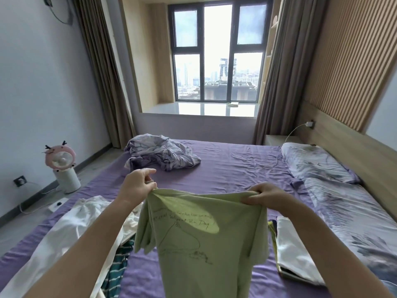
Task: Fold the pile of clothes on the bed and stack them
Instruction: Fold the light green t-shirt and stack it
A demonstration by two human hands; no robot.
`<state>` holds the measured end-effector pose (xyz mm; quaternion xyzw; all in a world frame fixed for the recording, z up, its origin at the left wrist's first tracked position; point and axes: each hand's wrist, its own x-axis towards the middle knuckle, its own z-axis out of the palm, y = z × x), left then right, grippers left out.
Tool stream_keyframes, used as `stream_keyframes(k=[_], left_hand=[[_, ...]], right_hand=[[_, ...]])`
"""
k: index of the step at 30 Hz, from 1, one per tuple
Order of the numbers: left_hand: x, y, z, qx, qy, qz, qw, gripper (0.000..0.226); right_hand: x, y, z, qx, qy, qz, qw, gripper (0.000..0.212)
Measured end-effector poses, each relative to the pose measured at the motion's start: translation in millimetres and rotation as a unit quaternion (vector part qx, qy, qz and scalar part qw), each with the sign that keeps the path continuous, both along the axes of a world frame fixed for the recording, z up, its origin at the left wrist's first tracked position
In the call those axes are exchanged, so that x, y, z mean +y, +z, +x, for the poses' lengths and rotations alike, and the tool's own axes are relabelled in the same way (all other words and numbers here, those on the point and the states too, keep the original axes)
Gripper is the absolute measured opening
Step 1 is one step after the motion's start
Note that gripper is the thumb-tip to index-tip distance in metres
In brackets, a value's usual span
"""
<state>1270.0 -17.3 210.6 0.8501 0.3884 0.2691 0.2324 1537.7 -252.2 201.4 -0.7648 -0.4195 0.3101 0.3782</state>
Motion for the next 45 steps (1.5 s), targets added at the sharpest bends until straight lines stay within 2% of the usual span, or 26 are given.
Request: stream_keyframes(k=[3,5,7,9,11,13,16,18,21,25,27,29,33,35,38,41,44,45], left_hand=[[-2,-2,-2,0.041,-0.007,0.032,0.999,0.051],[-2,-4,-4,0.07,-0.004,0.043,0.997,0.054],[0,-7,-6,0.095,-0.005,0.027,0.995,0.06],[1,-10,-9,0.126,0.0,0.006,0.992,0.061],[2,-11,-12,0.156,0.015,-0.004,0.988,0.049],[1,-10,-15,0.176,0.022,-0.011,0.984,0.025],[-3,-11,-21,0.185,0.034,-0.027,0.982,0.012],[-4,-15,-23,0.15,0.05,-0.032,0.987,0.012],[-4,-23,-28,0.062,0.063,-0.09,0.992,0.012],[-4,-37,-29,-0.049,0.066,-0.248,0.965,0.023],[-4,-41,-27,-0.091,0.077,-0.287,0.951,0.025],[-4,-42,-22,-0.095,0.096,-0.248,0.959,0.023],[-5,-34,-14,-0.144,0.074,-0.134,0.978,0.016],[-4,-26,-11,-0.166,0.048,-0.131,0.976,0.016],[0,-13,-12,-0.2,0.017,-0.182,0.963,0.012],[5,-2,-18,-0.197,-0.023,-0.216,0.956,0.019],[7,13,-27,-0.152,-0.073,-0.244,0.955,0.038],[7,19,-30,-0.136,-0.096,-0.261,0.951,0.045]], right_hand=[[0,9,-2,-0.077,0.001,-0.089,0.993,0.027],[-1,14,-4,-0.062,0.018,-0.11,0.992,0.022],[-2,17,-5,-0.008,0.045,-0.076,0.996,0.016],[-3,17,-5,0.068,0.051,0.013,0.996,0.013],[-3,16,-3,0.163,0.045,0.071,0.983,0.022],[-3,15,-3,0.199,0.055,0.066,0.976,0.023],[-2,12,-4,0.113,0.099,-0.015,0.988,0.011],[-1,9,-5,0.093,0.113,-0.077,0.986,0.027],[-2,7,-12,0.14,0.11,-0.12,0.977,0.041],[-6,3,-18,0.136,0.142,-0.161,0.967,0.023],[-8,2,-23,0.129,0.174,-0.186,0.958,0.015],[-10,0,-27,0.148,0.196,-0.203,0.948,0.011],[-12,2,-30,0.155,0.185,-0.218,0.946,0.045],[-11,5,-30,0.158,0.183,-0.194,0.951,0.042],[-10,8,-27,0.193,0.177,-0.132,0.956,0.019],[-10,9,-20,0.195,0.101,-0.053,0.974,0.023],[-12,10,-9,0.092,0.032,-0.018,0.995,0.043],[-13,12,-6,0.045,0.035,-0.029,0.998,0.041]])
